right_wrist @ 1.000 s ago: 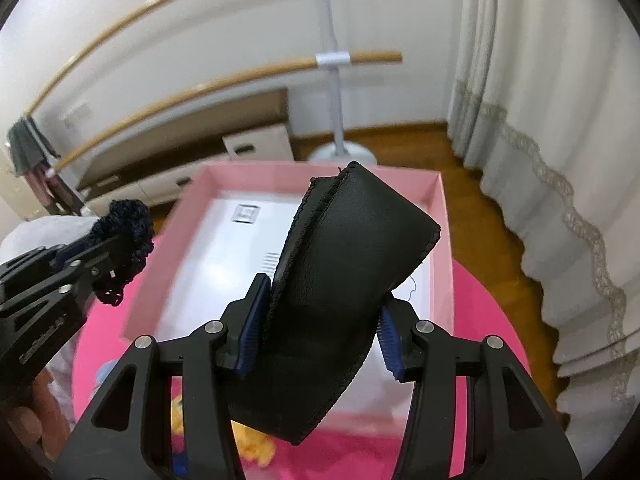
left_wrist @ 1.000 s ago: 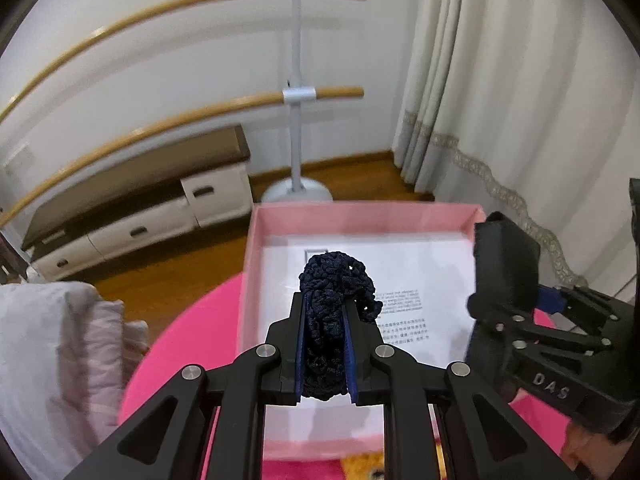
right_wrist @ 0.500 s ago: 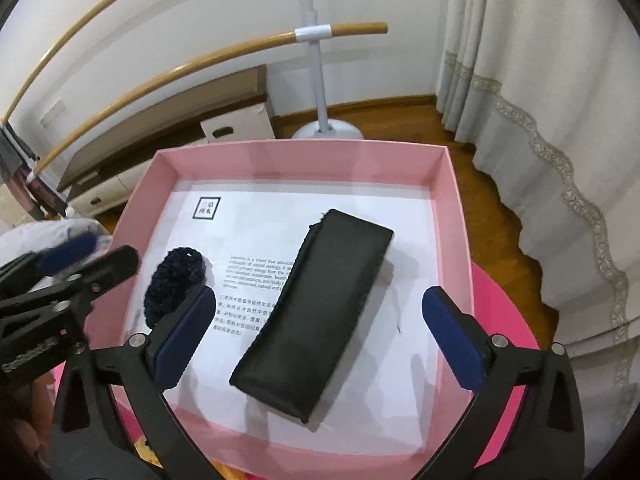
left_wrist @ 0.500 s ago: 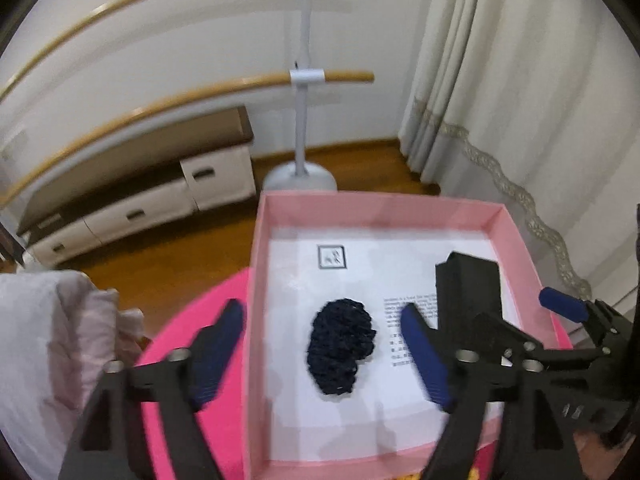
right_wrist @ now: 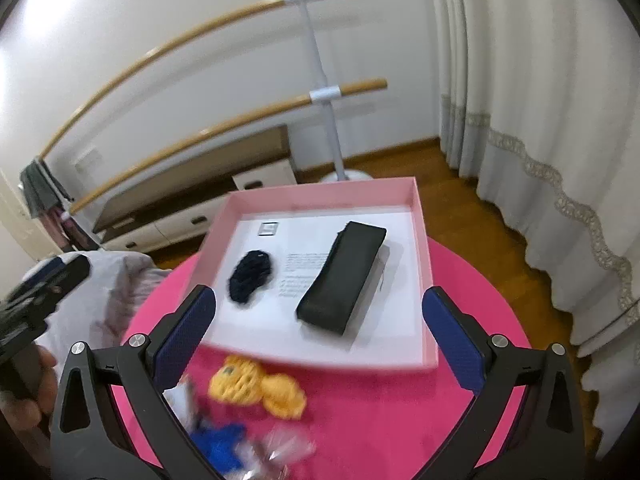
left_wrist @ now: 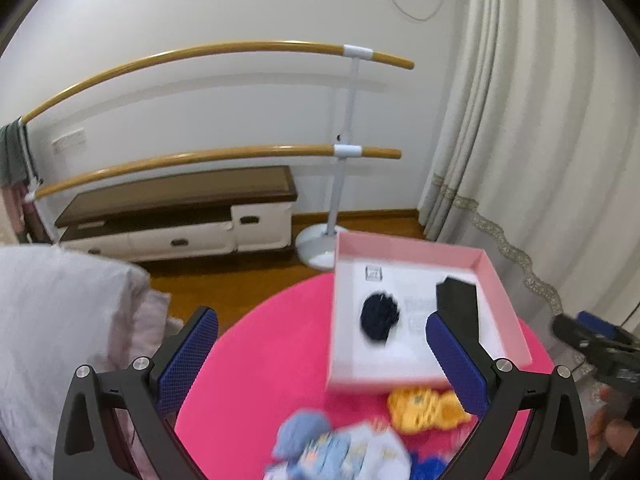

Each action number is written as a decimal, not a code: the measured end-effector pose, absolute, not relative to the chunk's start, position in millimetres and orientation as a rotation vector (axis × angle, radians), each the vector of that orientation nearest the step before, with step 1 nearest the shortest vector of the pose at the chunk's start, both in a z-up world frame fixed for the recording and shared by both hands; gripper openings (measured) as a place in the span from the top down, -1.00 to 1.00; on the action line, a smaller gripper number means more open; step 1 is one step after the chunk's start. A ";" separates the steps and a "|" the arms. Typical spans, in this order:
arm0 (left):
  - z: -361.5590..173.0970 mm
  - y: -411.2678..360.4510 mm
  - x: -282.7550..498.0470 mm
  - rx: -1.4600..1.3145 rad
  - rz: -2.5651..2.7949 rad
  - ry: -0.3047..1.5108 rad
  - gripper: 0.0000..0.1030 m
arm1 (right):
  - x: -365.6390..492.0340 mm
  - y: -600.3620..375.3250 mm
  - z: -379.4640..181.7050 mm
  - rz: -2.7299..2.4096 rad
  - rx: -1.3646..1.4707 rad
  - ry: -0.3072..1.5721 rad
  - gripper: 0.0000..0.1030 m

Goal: Organize soft objects
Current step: 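Withdraw both tools from the box back over the table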

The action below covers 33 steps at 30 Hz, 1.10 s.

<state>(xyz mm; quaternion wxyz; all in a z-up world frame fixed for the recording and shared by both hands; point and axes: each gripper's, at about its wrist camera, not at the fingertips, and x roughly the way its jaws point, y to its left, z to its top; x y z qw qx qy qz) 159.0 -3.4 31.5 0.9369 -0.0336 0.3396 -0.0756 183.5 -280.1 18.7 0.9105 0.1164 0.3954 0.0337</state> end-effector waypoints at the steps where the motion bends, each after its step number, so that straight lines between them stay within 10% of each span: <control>1: 31.3 -0.1 149.2 -0.070 -0.151 0.693 -1.00 | 167.2 -278.3 22.8 0.079 0.235 0.796 -1.00; 33: 11.7 1.2 -41.4 -0.005 -0.105 0.619 -1.00 | 24.6 -236.0 32.2 0.008 0.162 0.673 -1.00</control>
